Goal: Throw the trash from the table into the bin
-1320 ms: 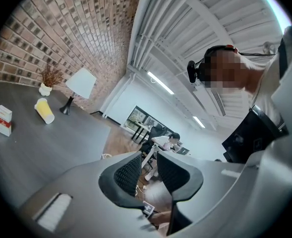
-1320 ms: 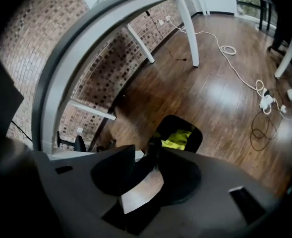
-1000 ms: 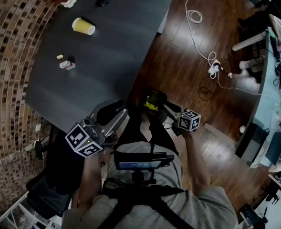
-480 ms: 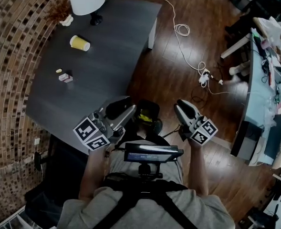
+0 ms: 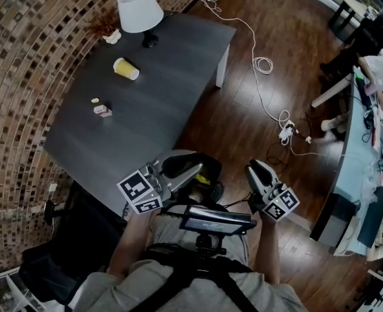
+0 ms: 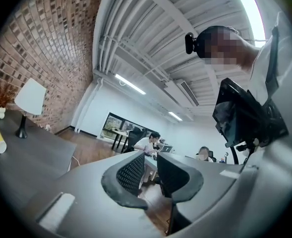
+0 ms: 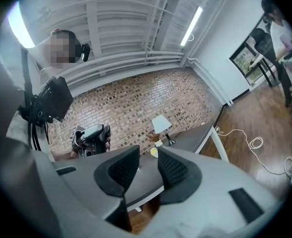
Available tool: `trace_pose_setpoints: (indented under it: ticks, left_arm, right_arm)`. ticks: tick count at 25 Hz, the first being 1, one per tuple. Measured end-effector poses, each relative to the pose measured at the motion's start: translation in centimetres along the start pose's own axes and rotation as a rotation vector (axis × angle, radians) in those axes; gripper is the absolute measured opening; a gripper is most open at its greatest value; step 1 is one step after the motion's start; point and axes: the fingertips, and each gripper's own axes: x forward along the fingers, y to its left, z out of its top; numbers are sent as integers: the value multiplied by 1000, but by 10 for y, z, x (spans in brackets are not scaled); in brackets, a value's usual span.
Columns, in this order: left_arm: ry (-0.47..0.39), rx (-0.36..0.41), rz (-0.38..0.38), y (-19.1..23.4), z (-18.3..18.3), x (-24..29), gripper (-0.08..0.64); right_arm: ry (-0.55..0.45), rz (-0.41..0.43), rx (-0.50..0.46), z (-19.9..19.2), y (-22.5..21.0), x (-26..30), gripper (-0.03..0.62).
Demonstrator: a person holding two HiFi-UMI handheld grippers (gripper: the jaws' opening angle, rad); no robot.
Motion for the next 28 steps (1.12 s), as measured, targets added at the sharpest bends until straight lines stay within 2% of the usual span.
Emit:
trace_pose_setpoints:
  ticks: [9, 15, 20, 21, 22, 23, 28]
  left_arm:
    - [-49, -44, 38, -3, 4, -2, 91]
    - [-60, -63, 120, 7, 0, -17, 91]
    - [-116, -101, 237, 43, 3, -66, 91]
    - [-135, -112, 266, 55, 4, -80, 91]
    - [-159, -125, 300, 66, 6, -95, 91]
    - [-187, -138, 336, 78, 7, -109, 91]
    - [-303, -184, 548, 139, 10, -199, 91]
  right_arm:
    - [11, 38, -16, 5, -4, 0, 110]
    - [127, 94, -58, -3, -11, 33, 156]
    - [258, 204, -152, -17, 15, 115, 164]
    - [293, 235, -176, -22, 25, 137, 206]
    - [332, 271, -202, -29, 36, 161, 281]
    - [372, 311, -234, -36, 47, 185, 302]
    - [539, 472, -463, -85, 107, 317, 302]
